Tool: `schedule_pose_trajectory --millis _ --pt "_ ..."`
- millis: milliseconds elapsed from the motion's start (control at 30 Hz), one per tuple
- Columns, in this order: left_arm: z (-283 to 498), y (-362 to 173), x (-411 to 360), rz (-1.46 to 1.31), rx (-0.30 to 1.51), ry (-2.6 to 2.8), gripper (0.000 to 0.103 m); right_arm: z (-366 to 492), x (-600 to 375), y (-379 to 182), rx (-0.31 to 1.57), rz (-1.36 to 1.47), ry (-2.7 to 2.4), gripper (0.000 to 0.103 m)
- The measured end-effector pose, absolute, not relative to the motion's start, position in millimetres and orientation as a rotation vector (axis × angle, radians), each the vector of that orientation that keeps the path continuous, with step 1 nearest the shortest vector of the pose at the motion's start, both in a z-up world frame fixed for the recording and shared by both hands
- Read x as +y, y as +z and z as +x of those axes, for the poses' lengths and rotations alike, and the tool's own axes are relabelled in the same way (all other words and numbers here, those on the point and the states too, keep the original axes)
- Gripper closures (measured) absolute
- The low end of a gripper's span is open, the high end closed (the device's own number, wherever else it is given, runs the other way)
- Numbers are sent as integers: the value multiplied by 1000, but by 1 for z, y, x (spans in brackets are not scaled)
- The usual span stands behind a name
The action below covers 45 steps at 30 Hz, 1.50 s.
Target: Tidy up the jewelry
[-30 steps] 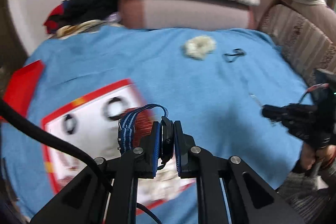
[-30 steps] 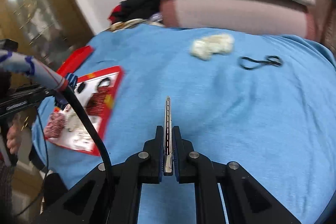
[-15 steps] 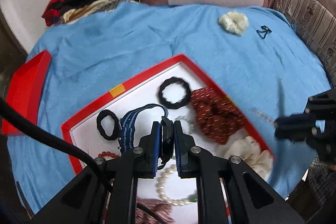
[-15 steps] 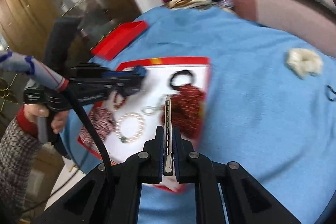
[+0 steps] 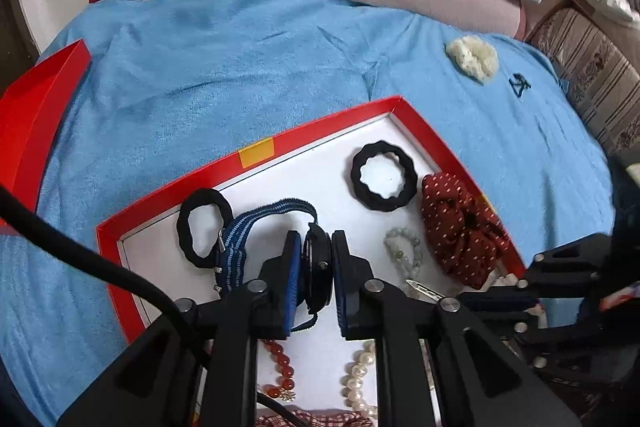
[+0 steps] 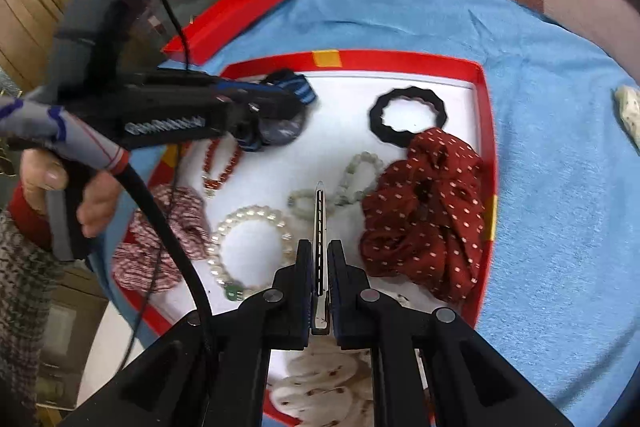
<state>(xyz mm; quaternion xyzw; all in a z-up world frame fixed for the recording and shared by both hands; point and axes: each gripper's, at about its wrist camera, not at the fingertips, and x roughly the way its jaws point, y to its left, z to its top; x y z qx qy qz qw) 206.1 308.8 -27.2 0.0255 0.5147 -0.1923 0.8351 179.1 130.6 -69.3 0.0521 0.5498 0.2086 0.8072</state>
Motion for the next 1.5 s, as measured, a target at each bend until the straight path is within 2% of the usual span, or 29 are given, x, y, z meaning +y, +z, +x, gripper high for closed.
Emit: schedule_pose_trajectory --millis 67,133,367,433,533,900,933,967,1033,1333,1400,1467,1500 --pt "206 -21 312 10 1080 -408 72 177 127 -72 1188 137 443 94" --pt "206 -13 316 -38 1068 -409 60 174 125 -74 1196 152 432 94" --pt "201 11 311 -47 1037 -381 56 165 116 -71 1204 191 417 91" --pt "198 16 311 -49 1030 -373 56 161 113 -64 1190 187 419 77" --pt "190 23 312 -58 1016 -362 55 153 105 -44 1136 173 426 61" --pt "212 -19 274 5 1119 -358 55 133 55 -28 1107 233 318 61" --pt "215 -23 269 15 1135 -363 57 131 47 -27 1104 244 302 61" --pt "217 -27 266 22 1147 -376 66 129 42 -26 1100 253 292 61" --pt "218 -32 258 19 1177 -439 75 126 30 -23 1094 283 269 61" --pt "205 -11 250 46 1165 -527 75 121 5 -22 1081 339 241 61" --pt "202 2 261 26 1144 -492 71 121 5 -24 1083 339 242 61" --pt "198 13 272 1 1117 -448 61 119 6 -25 1084 341 249 61" --pt "191 22 280 -18 1089 -409 60 117 7 -25 1084 332 251 61"
